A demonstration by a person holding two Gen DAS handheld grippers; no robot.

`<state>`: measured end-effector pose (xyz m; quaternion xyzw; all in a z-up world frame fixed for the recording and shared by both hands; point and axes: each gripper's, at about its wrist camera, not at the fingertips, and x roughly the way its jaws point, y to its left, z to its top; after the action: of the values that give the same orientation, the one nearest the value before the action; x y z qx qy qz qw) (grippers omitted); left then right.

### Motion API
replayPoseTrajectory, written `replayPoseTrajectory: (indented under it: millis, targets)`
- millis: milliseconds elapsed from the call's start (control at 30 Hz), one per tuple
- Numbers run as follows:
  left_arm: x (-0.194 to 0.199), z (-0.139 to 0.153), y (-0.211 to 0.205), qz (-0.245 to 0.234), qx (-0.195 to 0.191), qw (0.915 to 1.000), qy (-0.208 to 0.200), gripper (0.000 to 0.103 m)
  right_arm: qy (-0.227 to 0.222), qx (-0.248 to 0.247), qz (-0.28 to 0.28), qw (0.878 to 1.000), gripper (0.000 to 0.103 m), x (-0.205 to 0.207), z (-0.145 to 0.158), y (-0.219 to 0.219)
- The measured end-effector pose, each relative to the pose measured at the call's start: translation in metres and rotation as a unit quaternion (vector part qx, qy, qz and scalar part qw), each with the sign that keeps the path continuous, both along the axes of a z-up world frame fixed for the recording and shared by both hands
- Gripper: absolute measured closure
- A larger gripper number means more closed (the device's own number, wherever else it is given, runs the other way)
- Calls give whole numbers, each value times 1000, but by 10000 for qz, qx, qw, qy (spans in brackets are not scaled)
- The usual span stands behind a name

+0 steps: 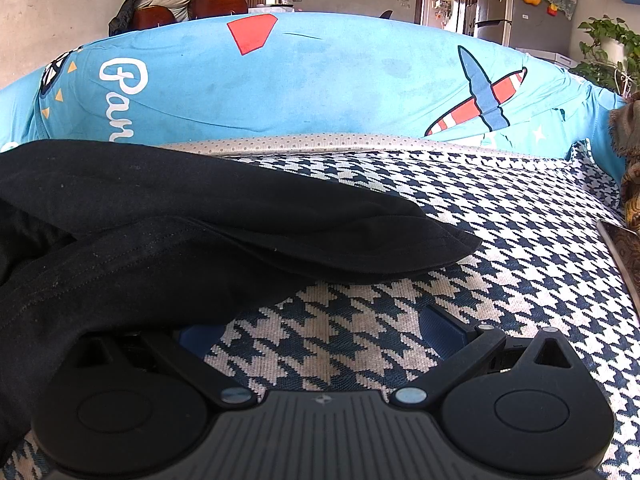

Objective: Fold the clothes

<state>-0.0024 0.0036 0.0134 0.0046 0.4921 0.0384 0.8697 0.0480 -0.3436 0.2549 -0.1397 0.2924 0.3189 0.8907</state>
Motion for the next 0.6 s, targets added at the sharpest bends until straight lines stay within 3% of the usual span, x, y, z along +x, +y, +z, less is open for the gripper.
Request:
replayPoseTrajectory:
  millis: [267, 600]
  targets:
    - [0, -7, 3, 87, 312, 9994, -130, 0, -1, 0, 0, 10000, 0, 0, 0, 0]
    - [-10, -13, 31, 495, 127, 9986, -106, 0, 0, 3, 0, 10000, 0, 0, 0, 0]
